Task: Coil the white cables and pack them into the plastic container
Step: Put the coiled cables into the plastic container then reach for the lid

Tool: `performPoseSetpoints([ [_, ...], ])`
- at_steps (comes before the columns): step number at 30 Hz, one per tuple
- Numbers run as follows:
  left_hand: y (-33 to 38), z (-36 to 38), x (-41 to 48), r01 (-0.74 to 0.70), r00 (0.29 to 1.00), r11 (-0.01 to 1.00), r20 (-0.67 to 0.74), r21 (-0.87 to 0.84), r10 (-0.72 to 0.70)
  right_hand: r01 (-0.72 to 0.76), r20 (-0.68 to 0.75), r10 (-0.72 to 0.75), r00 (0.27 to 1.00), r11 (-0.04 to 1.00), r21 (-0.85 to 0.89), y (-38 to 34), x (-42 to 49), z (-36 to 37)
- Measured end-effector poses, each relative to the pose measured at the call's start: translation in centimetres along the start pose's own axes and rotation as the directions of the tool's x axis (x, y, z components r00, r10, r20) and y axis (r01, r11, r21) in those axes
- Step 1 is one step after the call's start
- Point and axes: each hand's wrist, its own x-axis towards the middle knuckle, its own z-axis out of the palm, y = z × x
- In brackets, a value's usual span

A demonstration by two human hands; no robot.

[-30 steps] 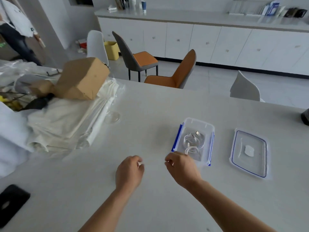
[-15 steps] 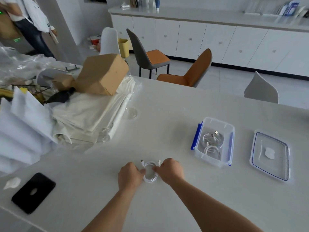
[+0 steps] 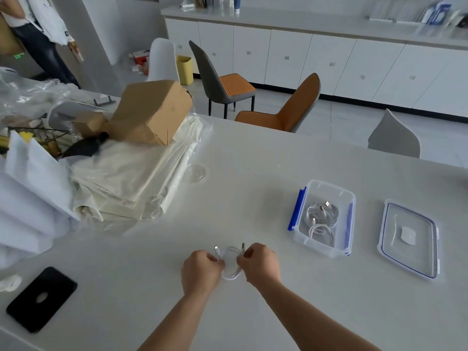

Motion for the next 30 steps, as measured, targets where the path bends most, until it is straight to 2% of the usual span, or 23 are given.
performPoseSetpoints([
  [4, 3.2, -0.1, -1.1, -0.015, 1.0, 0.985, 0.022, -0.17, 0.019, 0.014, -0.067, -0.003, 0.998, 0.985, 0.172, 0.4, -0.8, -3.6],
  [10, 11.6, 1.4, -3.0, -0.107, 0.982, 0.94, 0.113, -0.325, 0.151, 0.07, -0.259, -0.002, 0.966, 0.965, 0.254, 1.5, -1.1, -12.4],
  [16, 19.8, 5.6, -3.4, -0.179, 0.96, 0.926, 0.149, -0.332, 0.238, 0.079, -0.404, 0.049, 0.913, 0.953, 0.294, 3.9, 1.9, -19.9],
  [19, 22.8, 8.6, -2.6, -0.185, 0.96, 0.946, 0.156, -0.266, 0.232, 0.038, -0.425, 0.052, 0.904, 0.979, 0.2, 5.0, 4.6, -22.5],
  [23, 25.1, 12.2, -0.8, -0.145, 0.973, 0.969, 0.148, -0.201, 0.177, -0.044, -0.402, 0.02, 0.915, 0.998, -0.051, 6.1, 8.6, -24.0],
  [27, 25.8, 15.3, 0.7, -0.12, 0.983, 0.98, 0.116, -0.161, 0.139, -0.083, -0.385, -0.027, 0.923, 0.96, -0.266, 6.6, 11.7, -24.4],
  [30, 25.6, 18.0, 2.3, -0.081, 0.985, 0.989, 0.139, -0.126, 0.098, -0.055, -0.367, -0.12, 0.922, 0.9, -0.433, 7.2, 13.1, -24.4],
])
